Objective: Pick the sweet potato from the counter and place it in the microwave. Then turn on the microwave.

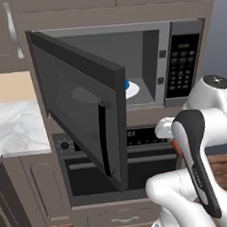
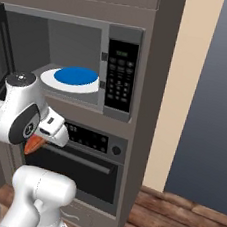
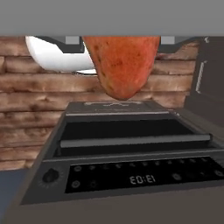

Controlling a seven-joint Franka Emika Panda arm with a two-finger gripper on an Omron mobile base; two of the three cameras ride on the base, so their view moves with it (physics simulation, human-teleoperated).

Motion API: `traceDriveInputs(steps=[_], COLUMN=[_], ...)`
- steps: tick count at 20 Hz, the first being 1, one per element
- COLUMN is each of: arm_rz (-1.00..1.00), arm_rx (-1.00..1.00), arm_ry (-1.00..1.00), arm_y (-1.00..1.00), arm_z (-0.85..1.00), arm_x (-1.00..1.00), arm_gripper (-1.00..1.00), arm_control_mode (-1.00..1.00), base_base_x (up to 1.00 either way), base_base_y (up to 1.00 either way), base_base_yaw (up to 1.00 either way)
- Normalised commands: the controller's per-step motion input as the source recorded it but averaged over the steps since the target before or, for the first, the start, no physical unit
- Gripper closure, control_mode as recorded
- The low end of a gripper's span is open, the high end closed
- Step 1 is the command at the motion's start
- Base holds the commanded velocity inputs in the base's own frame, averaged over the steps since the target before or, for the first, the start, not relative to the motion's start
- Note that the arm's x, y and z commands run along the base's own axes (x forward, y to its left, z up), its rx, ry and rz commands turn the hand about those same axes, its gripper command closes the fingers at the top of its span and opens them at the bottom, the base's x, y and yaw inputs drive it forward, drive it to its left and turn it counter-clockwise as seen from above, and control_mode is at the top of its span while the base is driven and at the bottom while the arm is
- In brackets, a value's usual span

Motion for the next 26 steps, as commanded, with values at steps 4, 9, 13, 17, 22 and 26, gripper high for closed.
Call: traceDriveInputs(steps=[4, 9, 13, 17, 22, 26], arm_rz=[0.25, 0.14, 0.05, 0.08, 0.12, 0.13], arm_rx=[0.02, 0.0, 0.0, 0.01, 0.05, 0.05], arm_ry=[-0.13, -0.27, -0.27, -0.21, -0.12, -0.12], arm_y=[0.03, 0.17, 0.18, 0.01, 0.0, 0.06], arm_z=[0.29, 0.22, 0.17, 0.16, 0.24, 0.22], arm_x=[0.05, 0.12, 0.19, 0.2, 0.2, 0.18], arm_gripper=[1.0, 1.0, 1.0, 1.0, 1.0, 1.0], arm_control_mode=[-1.0, -1.0, -1.0, -1.0, -1.0, -1.0], base_base_x=[0.0, 0.0, 0.0, 0.0, 0.0, 0.0], base_base_y=[0.0, 0.0, 0.0, 0.0, 0.0, 0.0], base_base_yaw=[0.0, 0.0, 0.0, 0.0, 0.0, 0.0])
